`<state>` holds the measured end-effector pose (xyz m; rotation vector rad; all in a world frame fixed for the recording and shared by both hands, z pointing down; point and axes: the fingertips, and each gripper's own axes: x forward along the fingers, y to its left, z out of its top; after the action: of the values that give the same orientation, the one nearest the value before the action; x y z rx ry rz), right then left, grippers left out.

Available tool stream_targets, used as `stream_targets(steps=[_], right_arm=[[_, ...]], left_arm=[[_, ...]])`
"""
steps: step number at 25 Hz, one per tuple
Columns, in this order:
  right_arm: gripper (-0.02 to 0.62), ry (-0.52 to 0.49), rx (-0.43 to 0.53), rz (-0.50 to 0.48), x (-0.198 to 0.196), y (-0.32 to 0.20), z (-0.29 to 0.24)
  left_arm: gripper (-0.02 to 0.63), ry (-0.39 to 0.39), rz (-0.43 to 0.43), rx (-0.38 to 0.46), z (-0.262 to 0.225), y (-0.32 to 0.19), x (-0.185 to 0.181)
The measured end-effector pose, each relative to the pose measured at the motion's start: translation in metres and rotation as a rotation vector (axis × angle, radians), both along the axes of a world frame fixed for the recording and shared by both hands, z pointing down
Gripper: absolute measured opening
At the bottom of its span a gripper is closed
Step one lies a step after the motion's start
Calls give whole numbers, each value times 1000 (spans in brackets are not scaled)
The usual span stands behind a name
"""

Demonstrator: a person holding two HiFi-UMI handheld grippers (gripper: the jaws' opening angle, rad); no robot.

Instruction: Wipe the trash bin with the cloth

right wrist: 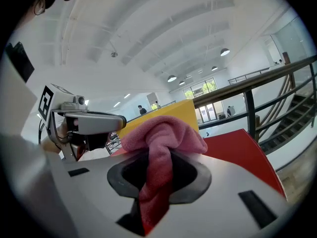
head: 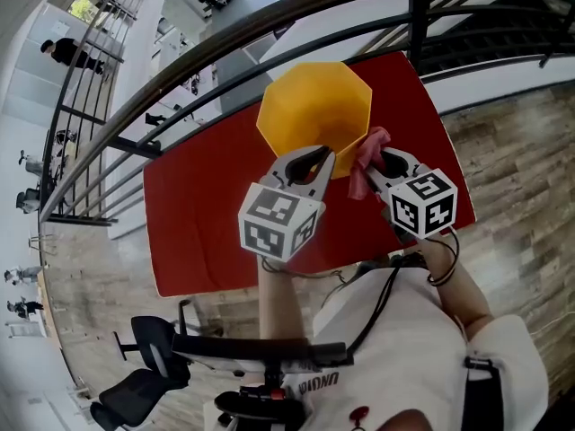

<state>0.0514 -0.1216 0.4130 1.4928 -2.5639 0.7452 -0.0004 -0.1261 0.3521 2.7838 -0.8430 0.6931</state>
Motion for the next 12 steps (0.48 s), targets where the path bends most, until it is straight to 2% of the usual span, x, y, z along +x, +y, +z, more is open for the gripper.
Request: stream_targets(steps=[3,12], right_arm=[[98,11,-30,-6,-3,-1,14],[98,60,-99,-22,-6,-4,50]], left_arm=[[26,30,-3,9,1,-1,0],[11,49,-16,9,1,-5,-2]])
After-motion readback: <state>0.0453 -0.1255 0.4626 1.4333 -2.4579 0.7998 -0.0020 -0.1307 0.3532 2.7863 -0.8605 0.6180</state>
